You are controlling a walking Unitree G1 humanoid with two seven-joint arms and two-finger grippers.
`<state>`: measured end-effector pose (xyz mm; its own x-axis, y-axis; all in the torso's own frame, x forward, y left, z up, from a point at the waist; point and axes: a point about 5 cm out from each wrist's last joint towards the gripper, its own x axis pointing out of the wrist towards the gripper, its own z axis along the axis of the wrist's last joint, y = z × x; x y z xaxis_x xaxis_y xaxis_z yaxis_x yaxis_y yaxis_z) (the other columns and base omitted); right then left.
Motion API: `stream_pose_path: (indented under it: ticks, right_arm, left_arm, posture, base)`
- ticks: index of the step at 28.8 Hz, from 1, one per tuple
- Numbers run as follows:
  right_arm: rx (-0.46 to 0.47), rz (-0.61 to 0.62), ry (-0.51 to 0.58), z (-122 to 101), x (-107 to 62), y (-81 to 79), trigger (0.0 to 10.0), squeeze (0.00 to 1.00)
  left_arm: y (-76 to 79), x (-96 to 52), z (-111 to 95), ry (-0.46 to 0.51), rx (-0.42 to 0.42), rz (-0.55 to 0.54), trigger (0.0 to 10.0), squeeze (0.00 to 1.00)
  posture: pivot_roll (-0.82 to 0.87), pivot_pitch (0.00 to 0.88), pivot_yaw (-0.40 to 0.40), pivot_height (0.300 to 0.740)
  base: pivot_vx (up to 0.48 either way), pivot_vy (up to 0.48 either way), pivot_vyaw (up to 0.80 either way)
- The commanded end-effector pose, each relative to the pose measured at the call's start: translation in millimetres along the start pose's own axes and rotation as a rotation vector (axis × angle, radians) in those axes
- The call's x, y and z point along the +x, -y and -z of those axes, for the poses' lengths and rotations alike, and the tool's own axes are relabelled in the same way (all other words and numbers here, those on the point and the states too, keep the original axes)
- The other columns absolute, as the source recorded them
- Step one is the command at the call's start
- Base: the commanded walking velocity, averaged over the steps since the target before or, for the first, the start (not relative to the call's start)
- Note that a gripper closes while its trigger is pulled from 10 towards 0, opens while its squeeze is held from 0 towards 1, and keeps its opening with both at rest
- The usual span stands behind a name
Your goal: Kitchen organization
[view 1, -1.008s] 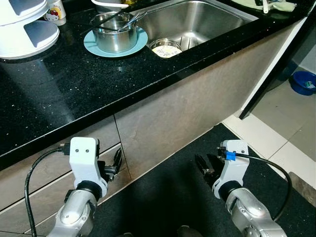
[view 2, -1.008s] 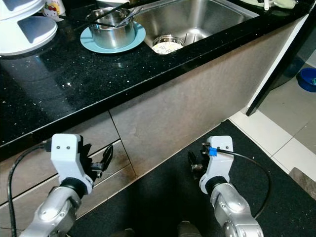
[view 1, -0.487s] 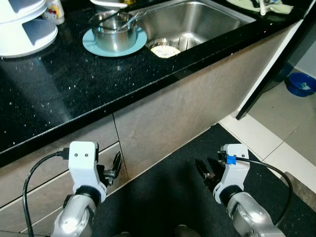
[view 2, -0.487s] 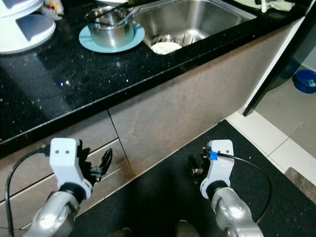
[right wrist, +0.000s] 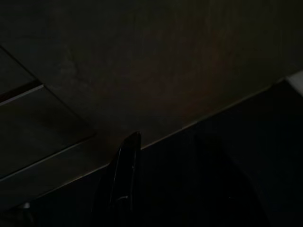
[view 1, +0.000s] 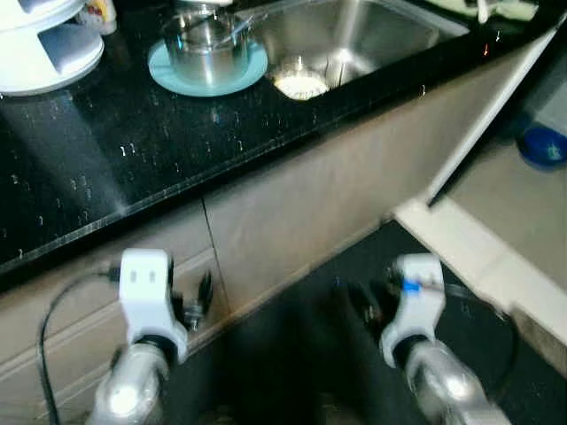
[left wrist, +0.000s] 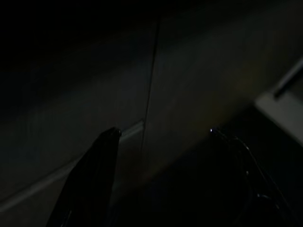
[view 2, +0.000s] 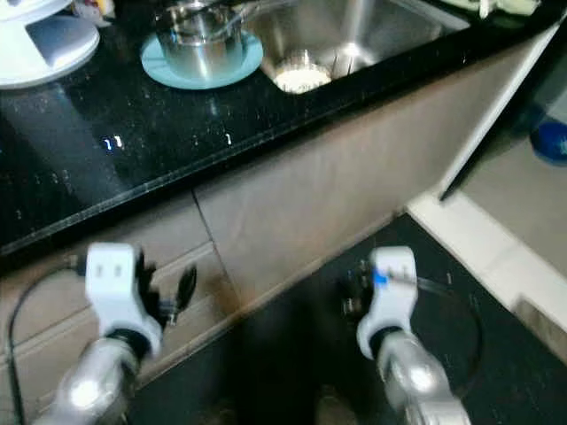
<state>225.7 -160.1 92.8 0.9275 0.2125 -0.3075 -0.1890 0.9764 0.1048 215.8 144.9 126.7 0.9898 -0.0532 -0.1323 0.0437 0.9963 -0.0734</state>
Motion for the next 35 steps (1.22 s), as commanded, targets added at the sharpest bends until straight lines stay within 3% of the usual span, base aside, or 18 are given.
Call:
stream_pose_path:
  ticks: [1,8,13,19,22,31,35]
  right_arm:
    - [-0.026,0.002,-0.010,5,6.0,4.2,10.0,0.00]
    - [-0.060,0.008,0.019,0,14.0,9.1,10.0,0.00]
    - [-0.056,0.004,0.042,-1,13.9,4.6,10.0,0.00]
    - [-0.070,-0.011,0.070,-7,3.5,-4.7,10.0,0.00]
    - [-0.050,-0.018,0.080,-10,-8.4,-10.8,10.0,0.00]
    - [-0.049,-0.026,0.083,-11,-10.8,-13.3,10.0,0.00]
    - [-0.065,-0.024,0.073,-9,-4.4,-10.3,10.0,0.00]
  left_arm:
    - [4.2,7.5,4,0.005,0.007,-0.019,10.0,0.00]
    - [6.9,15.0,7,0.009,0.007,-0.023,10.0,0.00]
    - [3.8,12.5,8,0.004,0.019,-0.008,10.0,0.00]
    - [0.2,-0.3,5,0.000,0.014,-0.018,10.0,0.00]
    - [-4.8,-14.0,-1,-0.002,0.015,-0.022,10.0,0.00]
    - [-6.6,-16.3,-2,-0.011,0.024,-0.019,10.0,0.00]
    - [-4.6,-10.0,-2,-0.004,0.019,-0.025,10.0,0.00]
  posture:
    - [-0.01,0.008,-0.054,0.740]
    - [-0.01,0.000,-0.048,0.740]
    - [-0.01,0.000,-0.030,0.740]
    - [0.00,0.072,-0.021,0.740]
    - [0.02,0.156,-0.003,0.740]
    - [0.03,0.157,0.000,0.740]
    - [0.02,0.103,-0.019,0.740]
  base:
    - [0.000,0.000,0.00]
    - [0.000,0.000,0.00]
    - [0.000,0.000,0.00]
    - [0.000,0.000,0.00]
    - [0.000,0.000,0.00]
    - [0.000,0.000,0.00]
    - [0.000,0.000,0.00]
